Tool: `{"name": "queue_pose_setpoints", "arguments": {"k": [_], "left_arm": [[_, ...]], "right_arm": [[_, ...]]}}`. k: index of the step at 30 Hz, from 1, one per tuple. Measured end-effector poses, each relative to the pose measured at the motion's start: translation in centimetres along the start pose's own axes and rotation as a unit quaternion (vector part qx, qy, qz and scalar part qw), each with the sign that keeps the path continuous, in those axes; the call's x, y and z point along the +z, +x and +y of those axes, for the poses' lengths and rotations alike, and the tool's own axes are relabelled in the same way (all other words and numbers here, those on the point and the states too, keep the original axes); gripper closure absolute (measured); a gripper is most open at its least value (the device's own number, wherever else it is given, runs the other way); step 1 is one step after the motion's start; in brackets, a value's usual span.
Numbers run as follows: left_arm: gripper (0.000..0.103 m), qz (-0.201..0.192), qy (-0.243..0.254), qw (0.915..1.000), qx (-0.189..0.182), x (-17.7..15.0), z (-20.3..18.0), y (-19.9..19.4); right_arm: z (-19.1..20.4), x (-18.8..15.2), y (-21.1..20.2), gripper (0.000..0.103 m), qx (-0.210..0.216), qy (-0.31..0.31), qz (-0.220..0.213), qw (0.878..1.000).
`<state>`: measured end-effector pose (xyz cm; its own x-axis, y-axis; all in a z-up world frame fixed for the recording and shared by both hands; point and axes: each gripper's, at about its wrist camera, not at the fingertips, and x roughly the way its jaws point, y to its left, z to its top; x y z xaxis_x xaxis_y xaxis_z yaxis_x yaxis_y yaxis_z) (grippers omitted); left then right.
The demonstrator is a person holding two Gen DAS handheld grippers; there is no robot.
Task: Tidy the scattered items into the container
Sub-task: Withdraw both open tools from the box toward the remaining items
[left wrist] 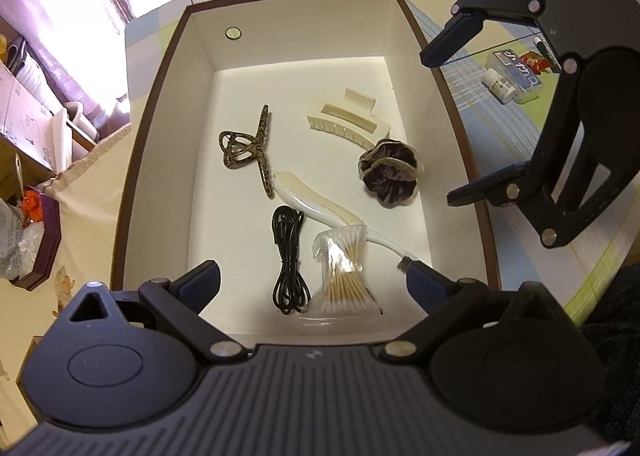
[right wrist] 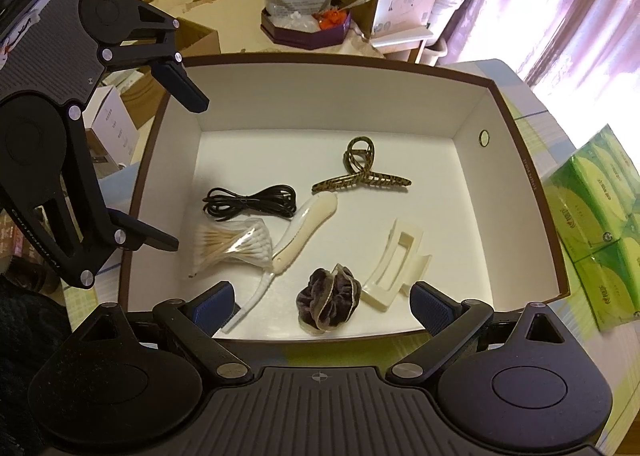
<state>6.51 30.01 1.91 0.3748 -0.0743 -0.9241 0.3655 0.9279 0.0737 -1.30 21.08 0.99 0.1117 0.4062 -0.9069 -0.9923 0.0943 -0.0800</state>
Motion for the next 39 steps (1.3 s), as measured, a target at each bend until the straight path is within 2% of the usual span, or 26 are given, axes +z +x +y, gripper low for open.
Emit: {"name": "queue_pose_setpoints", "arguments": {"k": [22, 39], "left_arm": [[0.004, -0.012, -0.024, 0.9987, 0.043, -0.4, -2.5, -2.6], [0.004, -0.011, -0.040, 0.9973, 0.060, -1.0, -5.4, -4.4]], "right_arm": [[0.6, -1.7, -3.1, 0.004, 0.016, -0.016, -0.039, 0.999], [1.1, -4.4, -5.1, 0.004, 0.039, -0.029, -0.060, 0.997]]}}
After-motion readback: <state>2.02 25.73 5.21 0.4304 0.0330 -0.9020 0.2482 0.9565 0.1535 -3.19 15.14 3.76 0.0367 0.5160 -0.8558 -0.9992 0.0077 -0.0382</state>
